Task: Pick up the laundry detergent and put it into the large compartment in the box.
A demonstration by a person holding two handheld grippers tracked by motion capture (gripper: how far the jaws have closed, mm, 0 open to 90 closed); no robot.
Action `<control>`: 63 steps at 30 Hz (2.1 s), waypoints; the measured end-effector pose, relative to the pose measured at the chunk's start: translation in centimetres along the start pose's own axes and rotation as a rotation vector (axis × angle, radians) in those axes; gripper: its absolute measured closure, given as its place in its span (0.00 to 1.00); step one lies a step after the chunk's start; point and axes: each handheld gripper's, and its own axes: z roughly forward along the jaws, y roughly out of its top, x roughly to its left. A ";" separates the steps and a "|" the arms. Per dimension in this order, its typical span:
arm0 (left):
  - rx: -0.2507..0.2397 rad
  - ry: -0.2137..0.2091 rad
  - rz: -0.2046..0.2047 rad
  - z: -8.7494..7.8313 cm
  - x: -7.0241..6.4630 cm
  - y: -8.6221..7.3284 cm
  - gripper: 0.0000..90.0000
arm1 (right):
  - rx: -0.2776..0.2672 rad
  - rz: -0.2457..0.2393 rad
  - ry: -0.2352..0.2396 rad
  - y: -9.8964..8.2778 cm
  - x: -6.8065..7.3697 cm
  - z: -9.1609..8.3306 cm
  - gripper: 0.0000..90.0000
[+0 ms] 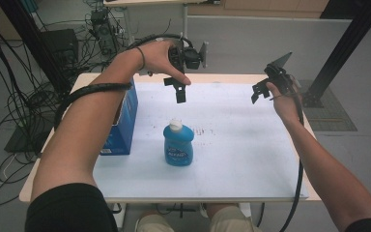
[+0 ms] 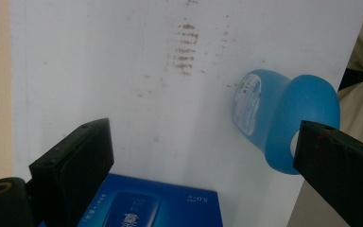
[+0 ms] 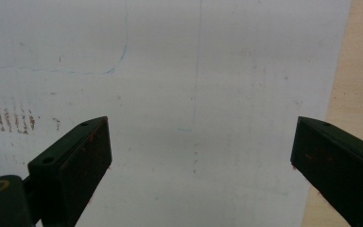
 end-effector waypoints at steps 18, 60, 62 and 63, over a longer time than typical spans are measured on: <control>0.001 -0.001 0.001 -0.1 -0.1 -0.2 0.07 | 0.005 -0.005 -0.003 0.1 0.3 0.0 0.06; -0.001 -0.032 0.116 -0.6 -7.8 -0.7 0.07 | -0.005 -0.021 -0.004 -1.0 1.0 -0.7 0.06; -0.002 -0.034 0.119 -0.3 -8.0 -0.7 0.07 | -0.008 -0.017 -0.004 -1.1 1.0 -0.8 0.06; 0.001 -0.035 0.122 -0.2 -8.1 -0.7 0.07 | -0.008 -0.018 -0.004 -1.2 1.0 -0.8 0.06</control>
